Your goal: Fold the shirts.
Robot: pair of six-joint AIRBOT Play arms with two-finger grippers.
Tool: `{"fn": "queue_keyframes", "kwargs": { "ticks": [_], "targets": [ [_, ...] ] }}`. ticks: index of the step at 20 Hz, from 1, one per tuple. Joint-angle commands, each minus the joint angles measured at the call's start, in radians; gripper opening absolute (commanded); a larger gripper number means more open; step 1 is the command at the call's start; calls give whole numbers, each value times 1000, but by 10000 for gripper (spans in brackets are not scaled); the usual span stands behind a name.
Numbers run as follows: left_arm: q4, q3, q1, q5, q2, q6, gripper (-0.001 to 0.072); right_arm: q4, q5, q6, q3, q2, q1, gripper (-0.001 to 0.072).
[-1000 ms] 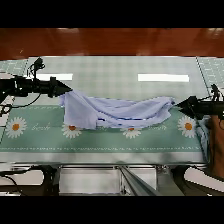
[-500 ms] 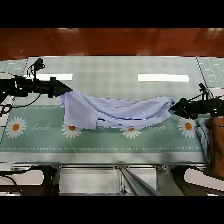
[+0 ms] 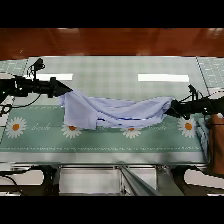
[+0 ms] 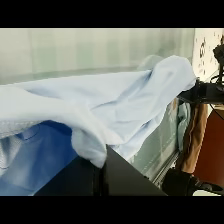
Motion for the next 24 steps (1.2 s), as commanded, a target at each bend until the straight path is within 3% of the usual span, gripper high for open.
{"fn": "queue_keyframes", "kwargs": {
  "ticks": [1, 5, 9, 15, 18, 24],
  "targets": [
    [13, 3, 4, 0, 2, 0, 19, 49, 44, -44, 13, -6, 6, 29],
    [-69, 63, 52, 0, 39, -23, 19, 50, 134, -37, 171, 78, 6, 28],
    [-225, 251, 61, 6, 131, -29, 19, 56, 205, 42, 554, 175, 6, 28],
    [-225, 638, 64, 22, 290, -137, 19, 58, 188, 153, 1161, 281, 6, 28],
    [-143, 719, 74, 23, 423, -166, 19, 50, 137, 164, 1244, 399, 6, 28],
    [114, 719, 224, 69, 780, -206, 19, -180, 199, 198, 1243, 653, 6, 28]
  ]
}}
